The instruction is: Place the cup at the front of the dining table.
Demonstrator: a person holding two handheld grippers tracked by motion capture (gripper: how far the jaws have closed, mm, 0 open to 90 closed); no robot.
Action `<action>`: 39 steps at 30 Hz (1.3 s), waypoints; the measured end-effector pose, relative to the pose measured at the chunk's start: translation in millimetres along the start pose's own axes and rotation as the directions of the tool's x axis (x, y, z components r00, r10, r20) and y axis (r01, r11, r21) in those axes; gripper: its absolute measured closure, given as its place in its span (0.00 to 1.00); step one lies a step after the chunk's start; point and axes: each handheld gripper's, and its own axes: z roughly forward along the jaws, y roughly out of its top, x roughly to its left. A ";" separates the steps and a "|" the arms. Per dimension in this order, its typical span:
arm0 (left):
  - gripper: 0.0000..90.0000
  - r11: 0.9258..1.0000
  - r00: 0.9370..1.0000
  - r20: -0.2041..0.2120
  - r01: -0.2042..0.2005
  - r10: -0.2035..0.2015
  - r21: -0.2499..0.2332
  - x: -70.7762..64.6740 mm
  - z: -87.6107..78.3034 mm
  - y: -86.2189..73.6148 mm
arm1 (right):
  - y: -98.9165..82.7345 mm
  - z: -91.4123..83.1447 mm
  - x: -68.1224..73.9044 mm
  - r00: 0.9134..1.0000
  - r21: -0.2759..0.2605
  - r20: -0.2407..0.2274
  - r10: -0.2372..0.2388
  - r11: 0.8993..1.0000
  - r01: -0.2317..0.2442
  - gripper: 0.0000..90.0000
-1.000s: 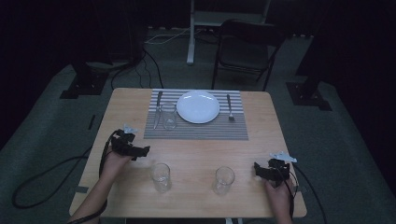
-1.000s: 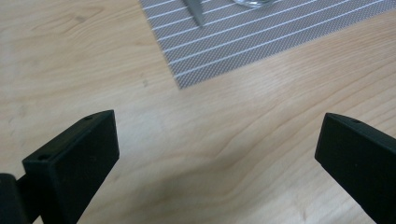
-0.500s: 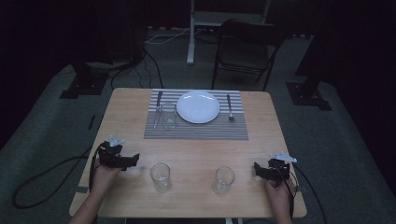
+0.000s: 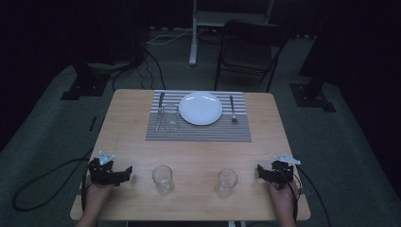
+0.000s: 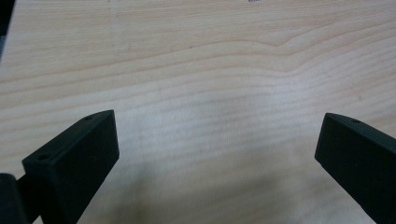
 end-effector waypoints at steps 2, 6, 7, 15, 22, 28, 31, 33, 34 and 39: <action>0.00 1.000 1.000 -0.007 -0.003 0.003 -0.012 -0.5 -2.7 -3.0 | 0.0 0.0 0.0 1.000 0.000 0.000 0.000 1.000 0.000 0.15; 0.00 0.999 0.999 -0.032 -0.005 0.004 -0.033 -2.2 -12.3 -12.9 | 0.0 0.0 0.0 1.000 0.000 0.000 0.000 1.000 0.000 0.15; 0.00 0.999 0.999 -0.037 -0.005 0.004 -0.040 -2.1 -14.2 -14.4 | 0.0 0.0 0.0 1.000 0.000 0.000 0.000 1.000 0.000 0.15; 0.00 0.999 0.998 -0.063 -0.004 0.001 -0.048 2.4 -25.0 -24.2 | 0.0 0.0 0.0 1.000 0.000 0.000 0.000 1.000 0.000 0.15; 0.00 0.999 0.994 -0.105 0.007 -0.011 -0.036 16.7 -28.1 -33.2 | 0.0 0.0 0.0 1.000 0.000 0.000 0.000 1.000 0.000 0.15; 0.00 0.997 0.990 -0.136 0.032 -0.041 -0.065 32.1 -34.6 -40.9 | 0.0 0.0 0.0 1.000 0.000 0.000 0.000 1.000 0.000 0.15; 0.00 0.994 0.986 -0.144 0.077 -0.089 -0.083 41.1 -37.9 -44.0 | 0.0 0.0 0.0 1.000 0.000 0.000 0.000 1.000 0.000 0.15; 0.00 0.992 0.984 -0.149 0.085 -0.098 -0.088 44.0 -38.5 -46.5 | 0.0 0.0 0.0 1.000 0.000 0.000 0.000 1.000 0.000 0.15; 0.00 0.993 0.983 -0.156 0.086 -0.098 -0.082 44.5 -38.4 -48.0 | 0.0 0.0 0.1 1.000 0.000 0.000 0.000 1.000 0.000 0.15; 0.00 0.993 0.981 -0.165 0.092 -0.104 -0.076 46.8 -39.0 -53.5 | 0.0 0.0 0.1 1.000 0.000 0.000 0.000 1.000 0.000 0.15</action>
